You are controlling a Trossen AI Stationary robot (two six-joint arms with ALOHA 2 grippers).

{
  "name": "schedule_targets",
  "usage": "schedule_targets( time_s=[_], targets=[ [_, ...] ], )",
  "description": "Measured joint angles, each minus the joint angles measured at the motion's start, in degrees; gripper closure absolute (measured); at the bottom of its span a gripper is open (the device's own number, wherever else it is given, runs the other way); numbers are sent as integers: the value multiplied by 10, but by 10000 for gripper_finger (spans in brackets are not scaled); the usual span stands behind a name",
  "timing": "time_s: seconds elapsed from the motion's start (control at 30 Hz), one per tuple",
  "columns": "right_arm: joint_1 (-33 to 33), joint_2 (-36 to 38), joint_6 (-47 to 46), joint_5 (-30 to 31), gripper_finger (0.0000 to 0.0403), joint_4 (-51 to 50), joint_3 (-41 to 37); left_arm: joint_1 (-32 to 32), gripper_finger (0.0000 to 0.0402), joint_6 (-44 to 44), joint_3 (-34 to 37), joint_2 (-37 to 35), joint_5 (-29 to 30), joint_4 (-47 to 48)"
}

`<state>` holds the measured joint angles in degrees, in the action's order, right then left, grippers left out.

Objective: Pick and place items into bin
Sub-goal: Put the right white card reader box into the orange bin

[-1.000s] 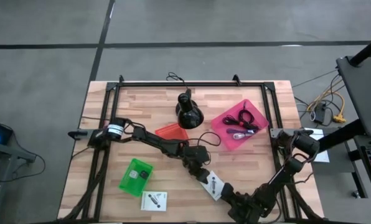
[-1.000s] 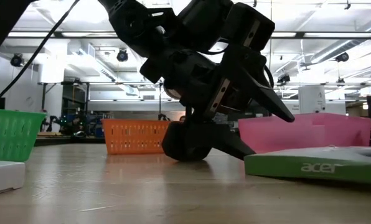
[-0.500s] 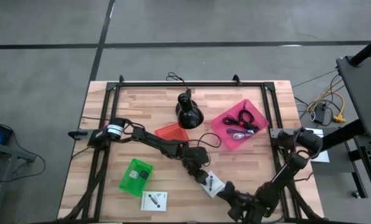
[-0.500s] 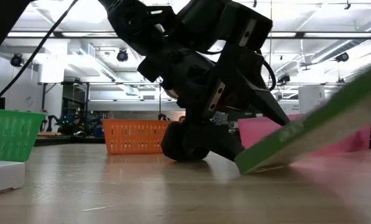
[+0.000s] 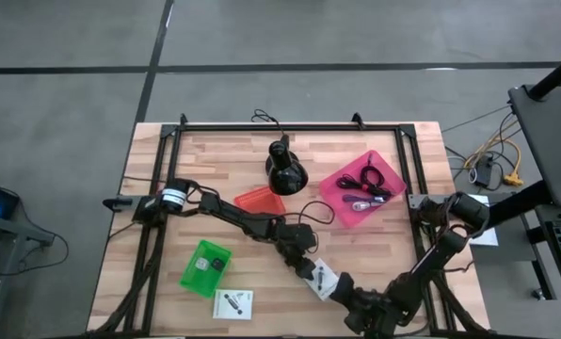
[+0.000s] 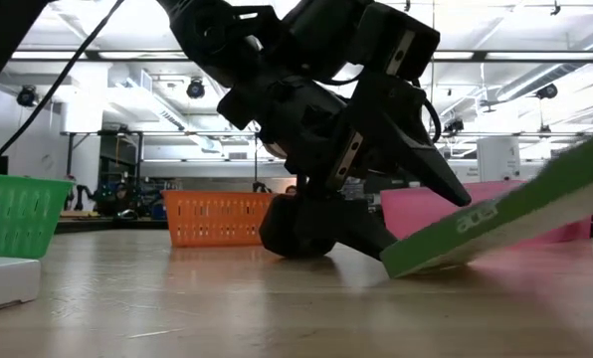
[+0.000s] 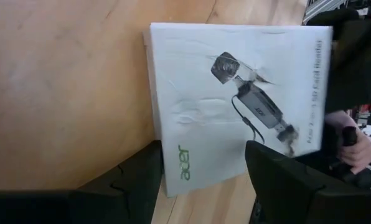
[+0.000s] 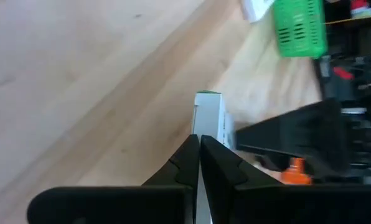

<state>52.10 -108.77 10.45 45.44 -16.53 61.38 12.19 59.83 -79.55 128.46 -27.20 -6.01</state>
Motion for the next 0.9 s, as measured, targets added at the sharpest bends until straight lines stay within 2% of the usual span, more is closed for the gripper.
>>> schedule_targets(
  time_s=[0.2, 0.7, 0.9],
  targets=[
    [3, -2, -42, -99, 394, -31, -3, 0, 189, -4, 0, 0, 1, -5],
    [3, 2, -54, -193, 394, -40, -1, -1, 189, -9, -1, 0, 0, -14],
    [2, 3, -58, -196, 394, -39, 0, -1, 189, -19, -1, 0, -2, -13]
  ],
)
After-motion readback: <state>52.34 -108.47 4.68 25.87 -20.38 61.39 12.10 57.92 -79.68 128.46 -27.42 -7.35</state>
